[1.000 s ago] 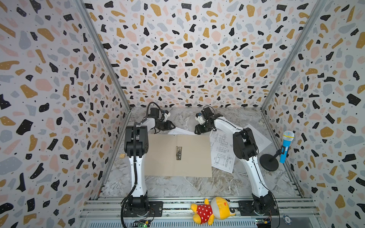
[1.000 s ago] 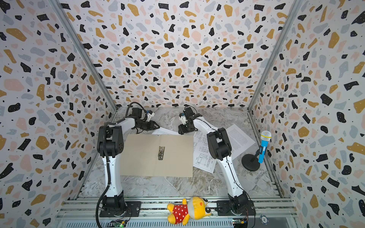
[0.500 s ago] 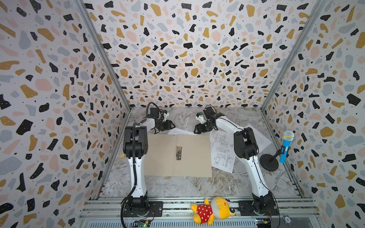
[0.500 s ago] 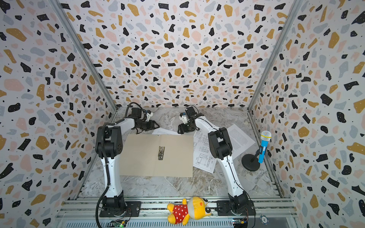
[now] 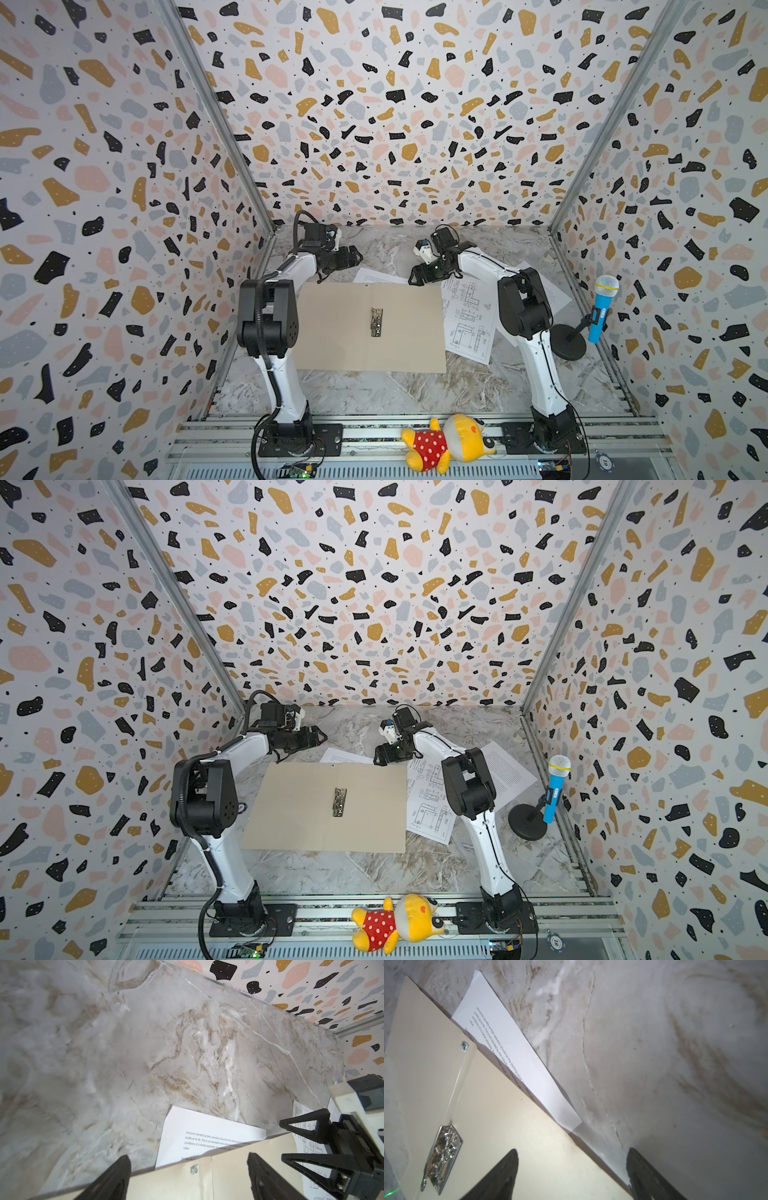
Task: Put the files into the folder
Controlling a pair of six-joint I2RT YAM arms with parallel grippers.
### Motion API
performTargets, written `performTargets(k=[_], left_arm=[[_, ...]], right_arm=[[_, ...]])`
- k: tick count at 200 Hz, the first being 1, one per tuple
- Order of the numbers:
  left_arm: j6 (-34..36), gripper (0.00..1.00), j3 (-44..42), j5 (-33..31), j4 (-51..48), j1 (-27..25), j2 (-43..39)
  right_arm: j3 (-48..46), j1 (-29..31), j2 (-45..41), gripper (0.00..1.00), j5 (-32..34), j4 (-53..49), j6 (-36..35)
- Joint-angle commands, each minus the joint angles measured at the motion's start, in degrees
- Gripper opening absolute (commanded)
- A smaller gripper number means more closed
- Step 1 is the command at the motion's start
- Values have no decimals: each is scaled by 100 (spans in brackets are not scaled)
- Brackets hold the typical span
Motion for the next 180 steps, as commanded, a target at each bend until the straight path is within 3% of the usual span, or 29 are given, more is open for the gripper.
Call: performTargets(k=[1, 13, 51, 91, 129, 159, 180], left_arm=[[-435, 93, -667, -370, 229, 5, -548], [-503, 100, -1007, -503, 214, -33, -825], [-908, 100, -1996, -1451, 140, -70, -1854], [-1119, 99, -2496, -2586, -513, 46, -2503], [-1334, 100, -3146, -2603, -544, 211, -3039], [-1536, 100, -3562, -1744, -176, 173, -3201], [-1756, 100, -3789, -1390, 151, -203, -3256]], right_arm=[[-440, -62, -830, 89, 158, 241, 89], [-810, -143, -1082, 90, 214, 353, 129], [-1710, -294, -1753, 91, 261, 576, 161], [-2583, -513, -2360, 91, 230, 771, 281], [-3366, -631, -2792, 89, -64, 866, 357], [-3818, -681, -2986, 83, -513, 1146, 660], [-4002, -678, -3036, 77, -830, 1346, 863]])
